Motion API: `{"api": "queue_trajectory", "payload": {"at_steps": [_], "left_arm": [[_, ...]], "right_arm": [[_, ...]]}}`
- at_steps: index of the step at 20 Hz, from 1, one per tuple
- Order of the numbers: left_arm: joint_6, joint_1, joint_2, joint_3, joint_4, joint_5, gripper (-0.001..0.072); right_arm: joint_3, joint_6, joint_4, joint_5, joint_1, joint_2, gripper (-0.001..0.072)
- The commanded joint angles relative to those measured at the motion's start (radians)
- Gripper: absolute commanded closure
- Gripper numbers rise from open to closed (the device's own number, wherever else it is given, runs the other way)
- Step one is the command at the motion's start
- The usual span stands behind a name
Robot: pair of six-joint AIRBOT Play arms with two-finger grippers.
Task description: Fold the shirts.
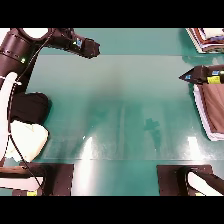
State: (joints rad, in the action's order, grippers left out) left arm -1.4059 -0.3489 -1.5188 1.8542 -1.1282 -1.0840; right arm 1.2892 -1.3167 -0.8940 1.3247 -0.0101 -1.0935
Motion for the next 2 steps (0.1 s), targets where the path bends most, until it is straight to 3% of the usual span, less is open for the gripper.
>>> {"api": "queue_trajectory", "payload": {"at_steps": [1, 2], "left_arm": [[0.0, 0.0, 0.0, 0.0, 0.0, 0.037, 0.0671], [0.0, 0.0, 0.0, 0.0, 0.0, 0.046, 0.0671]], "right_arm": [[0.0, 0.001, 0.002, -0.008, -0.029, 0.001, 0.0695], [0.0, 0.002, 0.002, -0.008, -0.029, 0.001, 0.0695]]}}
